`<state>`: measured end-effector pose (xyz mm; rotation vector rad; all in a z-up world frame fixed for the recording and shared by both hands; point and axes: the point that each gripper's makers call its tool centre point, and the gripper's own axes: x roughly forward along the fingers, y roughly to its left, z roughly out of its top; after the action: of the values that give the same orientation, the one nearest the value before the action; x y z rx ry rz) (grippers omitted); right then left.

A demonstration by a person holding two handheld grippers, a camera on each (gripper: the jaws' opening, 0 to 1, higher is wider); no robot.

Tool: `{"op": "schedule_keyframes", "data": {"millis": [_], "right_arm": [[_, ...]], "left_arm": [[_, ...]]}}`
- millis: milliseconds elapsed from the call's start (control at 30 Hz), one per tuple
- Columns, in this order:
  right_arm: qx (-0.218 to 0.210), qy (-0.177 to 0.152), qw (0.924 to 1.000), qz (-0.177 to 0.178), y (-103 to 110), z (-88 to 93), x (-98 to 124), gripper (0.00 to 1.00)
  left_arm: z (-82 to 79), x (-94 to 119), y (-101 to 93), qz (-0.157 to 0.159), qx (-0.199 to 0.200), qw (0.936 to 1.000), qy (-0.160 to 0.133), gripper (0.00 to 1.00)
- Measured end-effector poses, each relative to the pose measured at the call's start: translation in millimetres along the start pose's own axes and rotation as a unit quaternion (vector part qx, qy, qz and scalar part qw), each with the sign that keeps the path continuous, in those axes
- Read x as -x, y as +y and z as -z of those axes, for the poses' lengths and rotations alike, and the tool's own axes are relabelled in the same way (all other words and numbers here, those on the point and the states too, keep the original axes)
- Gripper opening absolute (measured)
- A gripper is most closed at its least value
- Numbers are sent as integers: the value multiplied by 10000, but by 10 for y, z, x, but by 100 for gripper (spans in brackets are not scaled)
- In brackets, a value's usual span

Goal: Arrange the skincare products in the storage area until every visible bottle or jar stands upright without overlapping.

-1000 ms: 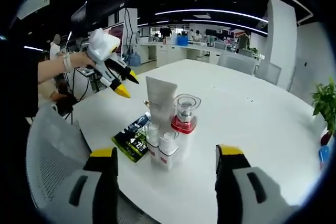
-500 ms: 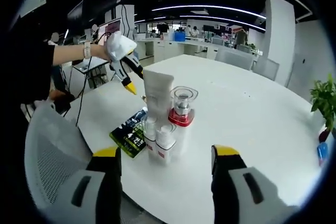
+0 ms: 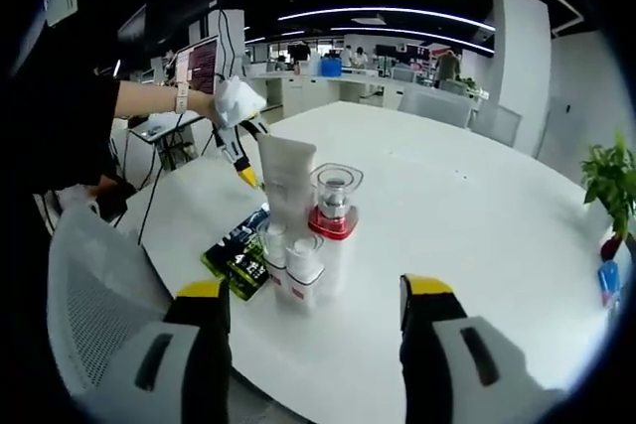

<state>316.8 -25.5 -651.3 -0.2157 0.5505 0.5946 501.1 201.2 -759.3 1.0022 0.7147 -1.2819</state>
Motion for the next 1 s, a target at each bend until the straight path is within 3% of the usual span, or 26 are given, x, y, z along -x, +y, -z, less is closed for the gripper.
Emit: {"op": "schedule_keyframes", "data": {"millis": [200, 600, 733, 1000], "right_arm": [[-32, 25, 10000, 53, -40, 11, -29, 70], [-111, 152, 9998, 76, -110, 71, -55, 70], [-111, 173, 9998, 59, -107, 74, -76, 70], [-117, 197, 9997, 40, -115, 66, -84, 69]], "left_arm": [[52, -87, 29, 141, -66, 9998, 120, 45], [-49, -141, 39, 424, -322, 9985, 131, 43], [-1, -179, 28, 563, -654, 9954, 411, 44], [-1, -274, -23, 868, -489, 9941, 421, 43]]}}
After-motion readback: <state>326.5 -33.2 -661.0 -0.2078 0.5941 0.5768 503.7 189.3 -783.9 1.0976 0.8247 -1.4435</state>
